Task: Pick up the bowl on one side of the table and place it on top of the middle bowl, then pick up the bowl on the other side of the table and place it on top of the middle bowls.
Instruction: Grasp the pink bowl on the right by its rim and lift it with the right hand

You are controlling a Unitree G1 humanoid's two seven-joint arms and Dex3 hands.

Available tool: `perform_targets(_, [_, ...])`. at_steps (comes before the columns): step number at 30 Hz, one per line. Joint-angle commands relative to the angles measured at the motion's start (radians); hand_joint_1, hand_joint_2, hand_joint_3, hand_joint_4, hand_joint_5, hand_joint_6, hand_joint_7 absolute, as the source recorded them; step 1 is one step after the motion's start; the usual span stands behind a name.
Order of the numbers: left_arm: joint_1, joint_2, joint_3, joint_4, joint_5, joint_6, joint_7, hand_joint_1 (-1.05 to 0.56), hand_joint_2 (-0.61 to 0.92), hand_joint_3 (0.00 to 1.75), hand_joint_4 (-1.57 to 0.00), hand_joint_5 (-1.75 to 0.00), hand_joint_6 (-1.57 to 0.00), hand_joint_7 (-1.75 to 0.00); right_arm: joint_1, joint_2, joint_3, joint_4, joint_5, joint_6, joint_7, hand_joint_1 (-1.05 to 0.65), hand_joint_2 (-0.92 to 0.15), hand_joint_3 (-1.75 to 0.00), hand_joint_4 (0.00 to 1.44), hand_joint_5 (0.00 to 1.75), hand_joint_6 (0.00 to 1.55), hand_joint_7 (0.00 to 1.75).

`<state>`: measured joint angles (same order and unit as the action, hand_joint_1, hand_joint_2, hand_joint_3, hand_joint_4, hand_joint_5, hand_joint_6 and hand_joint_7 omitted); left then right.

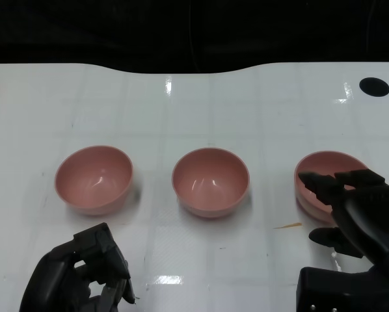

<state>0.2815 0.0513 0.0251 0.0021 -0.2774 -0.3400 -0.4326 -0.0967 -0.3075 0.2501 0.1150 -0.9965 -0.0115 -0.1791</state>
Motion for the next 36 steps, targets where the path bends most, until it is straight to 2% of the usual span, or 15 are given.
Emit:
perform_targets(1, [-0.002,0.009,-0.002,-0.003,0.003,-0.006,-0.001,-0.13,0.53,1.24,-0.83,-1.73,-0.79,-1.5,-0.047,-0.024,0.023,0.05,-0.018,0.035,-0.015,-0.64,-0.89,0.0,0.32,0.3,0.39,0.0])
perform_targets(13, [0.013,0.01,-0.015,-0.028,0.005,-0.003,0.005,-0.14,0.55,1.21,-0.81,-1.74,-0.79,-1.5,-0.143,-0.026,0.114,0.196,-0.022,0.126,-0.007,-0.64,-0.92,-0.01,0.35,0.24,0.39,0.01])
perform_targets(18, [0.017,0.009,-0.018,-0.039,0.003,0.007,0.008,-0.13,0.56,1.21,-0.81,-1.73,-0.79,-1.5,-0.181,-0.035,0.143,0.25,-0.001,0.113,0.008,-0.59,-0.92,-0.02,0.52,0.29,0.48,0.04])
perform_targets(20, [0.019,0.009,-0.019,-0.044,0.002,0.014,0.01,-0.14,0.58,1.18,-0.8,-1.73,-0.78,-1.5,-0.193,-0.042,0.157,0.265,0.003,0.109,0.02,-0.54,-0.92,-0.06,0.79,0.65,0.62,0.05])
perform_targets(21, [0.019,0.009,-0.019,-0.046,0.002,0.016,0.01,-0.15,0.58,1.17,-0.8,-1.73,-0.78,-1.5,-0.197,-0.044,0.161,0.269,0.005,0.109,0.022,-0.54,-0.92,-0.07,0.83,0.71,0.65,0.05])
perform_targets(24, [0.02,0.007,-0.02,-0.047,0.003,0.019,0.011,-0.15,0.59,1.16,-0.8,-1.73,-0.78,-1.51,-0.203,-0.049,0.164,0.29,0.027,0.086,0.005,-0.53,-0.92,-0.08,0.86,0.78,0.67,0.05])
perform_targets(25, [0.019,0.006,-0.021,-0.047,0.003,0.02,0.011,-0.14,0.59,1.15,-0.8,-1.73,-0.78,-1.51,-0.205,-0.05,0.163,0.304,0.04,0.068,-0.007,-0.4,-0.92,-0.05,0.83,1.03,0.81,0.07])
perform_targets(26, [0.018,0.004,-0.022,-0.044,0.002,0.019,0.011,-0.13,0.59,1.14,-0.8,-1.73,-0.78,-1.51,-0.209,-0.051,0.158,0.323,0.057,0.039,-0.03,-0.35,-0.92,-0.03,0.8,1.15,0.86,0.06])
perform_targets(27, [0.017,0.002,-0.023,-0.042,0.001,0.018,0.01,-0.12,0.6,1.14,-0.8,-1.74,-0.77,-1.51,-0.213,-0.051,0.155,0.338,0.072,0.017,-0.049,-0.27,-0.91,-0.02,0.82,1.27,1.01,0.1])
perform_targets(29, [0.016,0.001,-0.024,-0.04,0.001,0.016,0.01,-0.12,0.6,1.14,-0.8,-1.74,-0.77,-1.52,-0.218,-0.054,0.156,0.355,0.087,-0.004,-0.071,-0.23,-0.92,-0.01,0.84,1.34,1.1,0.11])
perform_targets(31, [0.015,0.001,-0.024,-0.037,0.005,0.01,0.009,-0.12,0.6,1.14,-0.79,-1.74,-0.77,-1.52,-0.227,-0.062,0.162,0.377,0.084,-0.04,-0.126,-0.22,-0.92,-0.03,0.86,1.6,1.23,0.15])
perform_targets(33, [0.015,0.002,-0.024,-0.035,0.01,0.006,0.009,-0.13,0.6,1.13,-0.79,-1.74,-0.76,-1.53,-0.236,-0.061,0.159,0.401,0.086,-0.077,-0.196,-0.22,-0.92,-0.08,0.89,1.72,1.25,0.16])
perform_targets(36, [0.016,0.001,-0.023,-0.033,0.007,0.004,0.008,-0.13,0.61,1.1,-0.79,-1.74,-0.76,-1.53,-0.244,-0.055,0.152,0.416,0.096,-0.098,-0.246,-0.23,-0.92,-0.17,0.89,1.74,1.15,0.11])
